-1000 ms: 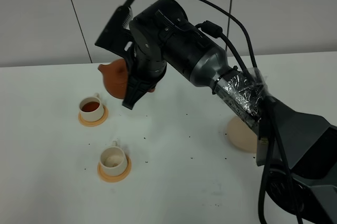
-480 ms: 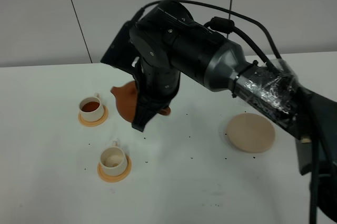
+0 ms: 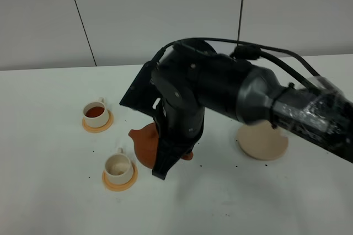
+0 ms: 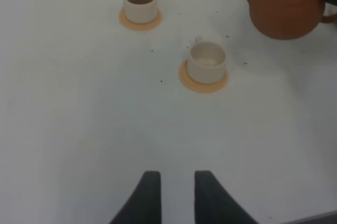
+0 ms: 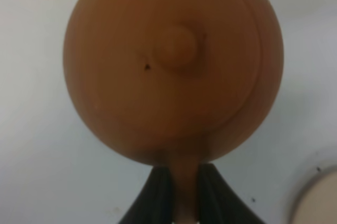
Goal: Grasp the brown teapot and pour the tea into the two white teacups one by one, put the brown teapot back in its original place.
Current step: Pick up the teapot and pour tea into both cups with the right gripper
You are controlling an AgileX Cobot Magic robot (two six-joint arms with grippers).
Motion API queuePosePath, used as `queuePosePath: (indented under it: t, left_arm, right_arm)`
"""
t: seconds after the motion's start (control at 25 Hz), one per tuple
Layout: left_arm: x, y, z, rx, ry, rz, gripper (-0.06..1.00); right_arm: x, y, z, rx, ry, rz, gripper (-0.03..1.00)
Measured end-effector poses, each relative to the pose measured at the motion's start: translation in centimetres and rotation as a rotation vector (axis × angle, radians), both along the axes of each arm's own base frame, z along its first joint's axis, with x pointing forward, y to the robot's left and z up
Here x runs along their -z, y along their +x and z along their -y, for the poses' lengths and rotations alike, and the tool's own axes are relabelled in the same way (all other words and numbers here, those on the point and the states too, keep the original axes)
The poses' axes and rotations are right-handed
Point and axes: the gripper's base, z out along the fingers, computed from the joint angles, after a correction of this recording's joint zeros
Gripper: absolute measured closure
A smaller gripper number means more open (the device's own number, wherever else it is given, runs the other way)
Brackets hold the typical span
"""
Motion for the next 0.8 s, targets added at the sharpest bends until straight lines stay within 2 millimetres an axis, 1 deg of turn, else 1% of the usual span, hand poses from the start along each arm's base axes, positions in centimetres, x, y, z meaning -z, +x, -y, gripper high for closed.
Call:
queuePosePath:
  t: [0.16, 0.28, 0.4, 0.64, 0.8]
  left_arm:
    - [0.0, 0.0, 0.0, 0.0, 0.0, 0.0, 0.72]
    - [0.0, 0.0, 0.0, 0.0, 0.0, 0.0, 0.72]
    - [0.0, 0.0, 0.0, 0.0, 0.0, 0.0, 0.72]
    - [0.0, 0.0, 0.0, 0.0, 0.0, 0.0, 0.72]
    - [0.0, 0.0, 0.0, 0.0, 0.0, 0.0, 0.72]
  right_arm:
    - [0.9, -1.4, 1.1, 0.025, 0.07, 0.018, 0.87]
    - [1.4, -2.0, 1.8, 0.046, 0.093, 0.022, 0.87]
    - [1.8, -2.4, 1.5, 0.043, 0.106, 0.026, 0.87]
    - [1.8, -2.8, 0.7, 0.04, 0.141, 0.037, 0.87]
    - [2.7, -3.1, 0.2, 0.032, 0.122, 0.024, 0.87]
